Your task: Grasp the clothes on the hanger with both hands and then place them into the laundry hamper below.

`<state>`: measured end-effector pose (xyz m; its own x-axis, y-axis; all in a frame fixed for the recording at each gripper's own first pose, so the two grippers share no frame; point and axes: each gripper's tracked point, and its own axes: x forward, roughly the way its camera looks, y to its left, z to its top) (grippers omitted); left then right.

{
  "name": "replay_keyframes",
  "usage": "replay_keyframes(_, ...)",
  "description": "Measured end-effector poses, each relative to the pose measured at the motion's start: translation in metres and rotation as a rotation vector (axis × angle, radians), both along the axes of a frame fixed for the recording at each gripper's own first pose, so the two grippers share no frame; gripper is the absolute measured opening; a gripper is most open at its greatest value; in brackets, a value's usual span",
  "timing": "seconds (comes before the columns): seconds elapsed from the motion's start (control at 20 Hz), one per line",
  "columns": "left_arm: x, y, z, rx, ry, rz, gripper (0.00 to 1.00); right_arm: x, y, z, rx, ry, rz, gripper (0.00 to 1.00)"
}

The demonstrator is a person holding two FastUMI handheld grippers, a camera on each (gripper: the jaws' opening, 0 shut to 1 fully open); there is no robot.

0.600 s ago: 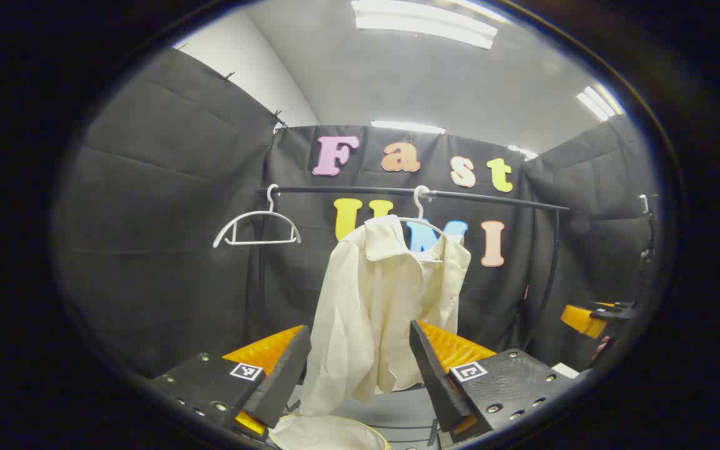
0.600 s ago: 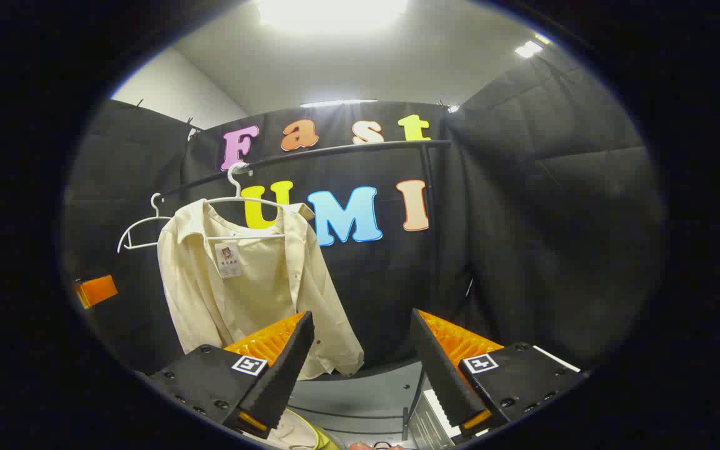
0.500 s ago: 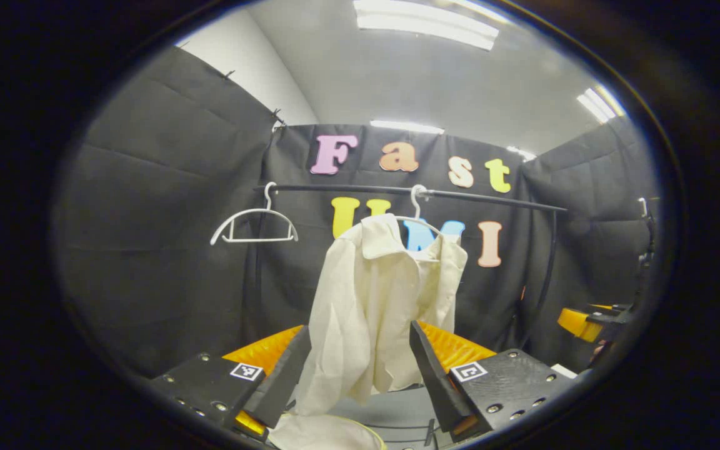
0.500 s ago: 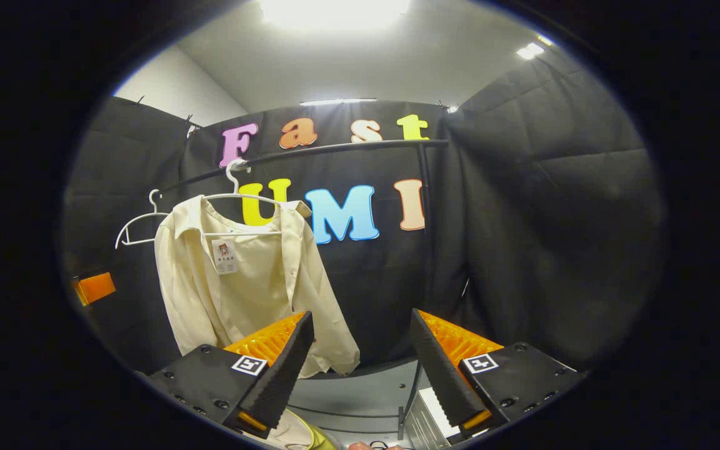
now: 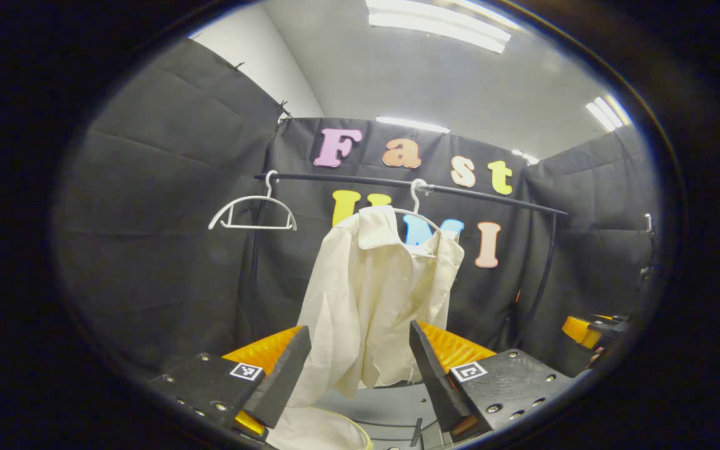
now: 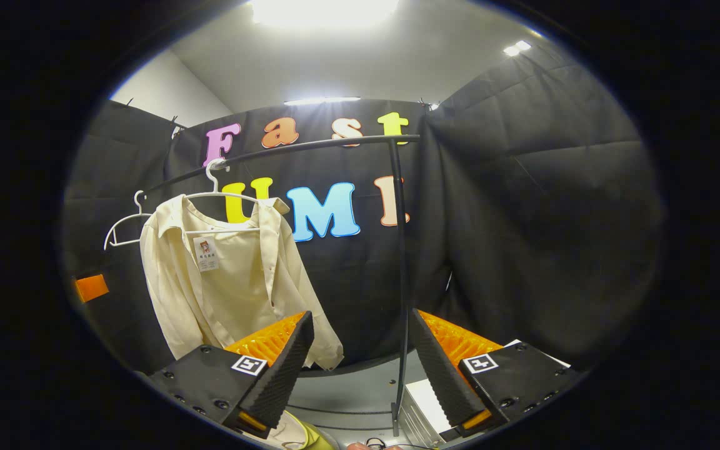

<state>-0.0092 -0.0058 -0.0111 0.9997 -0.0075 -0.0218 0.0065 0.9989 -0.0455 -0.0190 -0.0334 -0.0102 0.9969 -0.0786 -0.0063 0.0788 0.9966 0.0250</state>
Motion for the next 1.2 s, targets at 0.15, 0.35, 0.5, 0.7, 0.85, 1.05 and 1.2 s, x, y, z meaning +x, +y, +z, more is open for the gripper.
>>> replay_keyframes(0.15, -0.005, -0.004, 0.003, -0.007, -0.009, -0.018, 0.89, -0.008, 0.000, -0.007, -0.013, 0.000, -0.006, 0.98)
replay_keyframes(0.35, 0.000, -0.009, 0.009, -0.012, -0.013, -0.031, 0.93, -0.011, 0.003, -0.011, -0.012, 0.013, -0.009, 0.98)
replay_keyframes(0.5, 0.013, -0.015, 0.016, -0.013, -0.009, -0.041, 0.93, -0.006, 0.006, -0.004, -0.012, 0.004, -0.011, 0.98)
replay_keyframes(0.7, 0.047, -0.034, 0.029, -0.026, -0.010, -0.059, 0.89, 0.016, 0.005, 0.004, -0.006, 0.006, -0.016, 0.98)
replay_keyframes(0.85, 0.082, -0.048, 0.038, -0.025, -0.031, -0.056, 0.93, 0.045, 0.002, 0.008, -0.006, 0.000, -0.013, 0.98)
replay_keyframes(1.05, 0.136, -0.066, 0.040, -0.021, -0.030, -0.034, 0.92, 0.094, 0.004, 0.011, -0.010, 0.007, 0.023, 0.98)
replay_keyframes(1.2, 0.176, -0.082, 0.031, -0.016, -0.007, -0.014, 0.89, 0.130, 0.007, 0.011, -0.003, 0.006, 0.057, 0.98)
